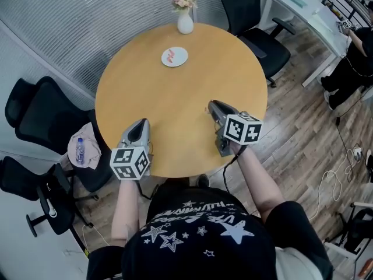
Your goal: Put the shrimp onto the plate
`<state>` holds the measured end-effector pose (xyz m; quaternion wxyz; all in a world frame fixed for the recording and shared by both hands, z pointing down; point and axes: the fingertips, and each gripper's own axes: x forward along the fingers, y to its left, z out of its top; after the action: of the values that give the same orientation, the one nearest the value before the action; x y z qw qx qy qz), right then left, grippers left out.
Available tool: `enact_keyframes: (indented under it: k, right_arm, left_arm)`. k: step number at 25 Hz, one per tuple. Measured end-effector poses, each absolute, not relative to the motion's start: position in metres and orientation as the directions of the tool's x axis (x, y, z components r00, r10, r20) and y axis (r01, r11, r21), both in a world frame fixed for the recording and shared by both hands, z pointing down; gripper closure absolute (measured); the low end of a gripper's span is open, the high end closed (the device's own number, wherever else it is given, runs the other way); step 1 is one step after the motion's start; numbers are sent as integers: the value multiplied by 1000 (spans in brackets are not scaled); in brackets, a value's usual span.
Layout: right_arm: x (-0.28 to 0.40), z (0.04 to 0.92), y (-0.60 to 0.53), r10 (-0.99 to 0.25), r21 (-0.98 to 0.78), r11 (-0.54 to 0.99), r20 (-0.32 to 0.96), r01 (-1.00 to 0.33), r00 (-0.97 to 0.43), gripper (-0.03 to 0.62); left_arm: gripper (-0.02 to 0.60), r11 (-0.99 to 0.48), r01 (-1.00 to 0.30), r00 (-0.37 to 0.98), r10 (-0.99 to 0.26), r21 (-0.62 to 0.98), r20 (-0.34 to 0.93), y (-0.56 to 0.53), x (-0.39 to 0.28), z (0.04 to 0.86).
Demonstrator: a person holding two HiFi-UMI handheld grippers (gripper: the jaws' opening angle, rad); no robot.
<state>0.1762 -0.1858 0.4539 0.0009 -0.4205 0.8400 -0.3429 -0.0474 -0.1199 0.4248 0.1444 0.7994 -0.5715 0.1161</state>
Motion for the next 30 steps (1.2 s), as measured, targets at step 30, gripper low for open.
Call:
enact_keyframes:
  k: [30]
  right_arm:
    - [92,475,-382,-709,-447,398,403,-801,-578,543]
  left_arm:
    - [581,-358,-919,395,-842,168,368,-300,-121,469]
